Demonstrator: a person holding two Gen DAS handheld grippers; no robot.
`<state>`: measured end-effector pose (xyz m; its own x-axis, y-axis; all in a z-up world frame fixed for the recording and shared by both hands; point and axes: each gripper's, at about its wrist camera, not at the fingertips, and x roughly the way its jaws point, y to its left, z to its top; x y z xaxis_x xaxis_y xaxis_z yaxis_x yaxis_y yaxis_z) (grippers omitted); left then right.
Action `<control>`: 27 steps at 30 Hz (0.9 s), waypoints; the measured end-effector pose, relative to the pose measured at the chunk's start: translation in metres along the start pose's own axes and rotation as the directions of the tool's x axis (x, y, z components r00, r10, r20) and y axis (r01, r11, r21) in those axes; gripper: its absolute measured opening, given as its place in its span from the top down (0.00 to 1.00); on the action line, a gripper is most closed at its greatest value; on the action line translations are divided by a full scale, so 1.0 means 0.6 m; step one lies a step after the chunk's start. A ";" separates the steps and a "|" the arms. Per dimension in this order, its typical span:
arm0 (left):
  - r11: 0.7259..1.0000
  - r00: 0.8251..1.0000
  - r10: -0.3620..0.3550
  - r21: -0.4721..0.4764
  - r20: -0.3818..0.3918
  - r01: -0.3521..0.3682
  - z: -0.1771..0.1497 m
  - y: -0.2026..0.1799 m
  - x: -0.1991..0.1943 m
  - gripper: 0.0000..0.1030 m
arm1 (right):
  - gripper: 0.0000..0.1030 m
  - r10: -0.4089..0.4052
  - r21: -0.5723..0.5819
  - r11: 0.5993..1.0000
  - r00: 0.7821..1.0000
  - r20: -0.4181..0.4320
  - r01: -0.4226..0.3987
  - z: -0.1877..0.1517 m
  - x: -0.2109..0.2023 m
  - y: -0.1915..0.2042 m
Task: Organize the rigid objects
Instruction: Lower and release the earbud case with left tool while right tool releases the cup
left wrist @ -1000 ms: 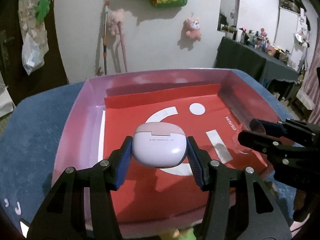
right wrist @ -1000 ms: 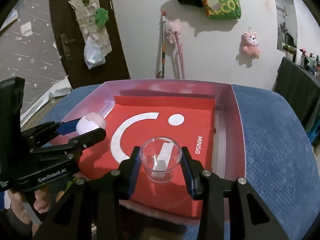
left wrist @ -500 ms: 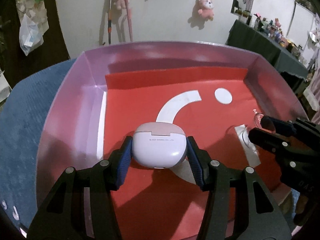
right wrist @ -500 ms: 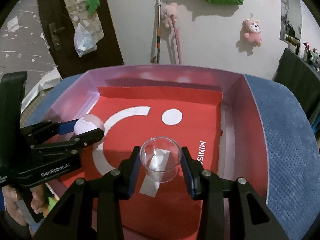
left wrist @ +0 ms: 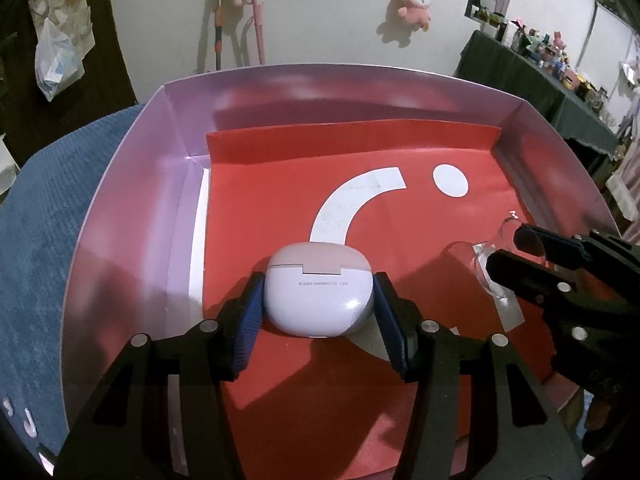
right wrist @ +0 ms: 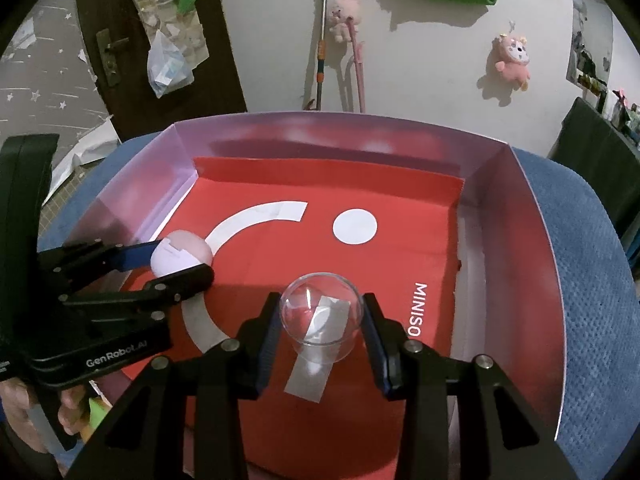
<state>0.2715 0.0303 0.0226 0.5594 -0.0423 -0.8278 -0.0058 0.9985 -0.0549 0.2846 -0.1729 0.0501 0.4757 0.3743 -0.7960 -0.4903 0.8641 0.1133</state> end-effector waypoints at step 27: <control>1.000 1.000 0.009 0.009 -0.002 -0.009 -0.002 0.002 0.000 0.50 | 0.58 -0.005 0.013 1.000 1.000 0.012 0.005 0.005 0.012 0.001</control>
<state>0.2706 0.0313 0.0220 0.5579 -0.0332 -0.8293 -0.0032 0.9991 -0.0422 0.2899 -0.1686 0.0461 0.4868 0.3737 -0.7896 -0.4784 0.8703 0.1170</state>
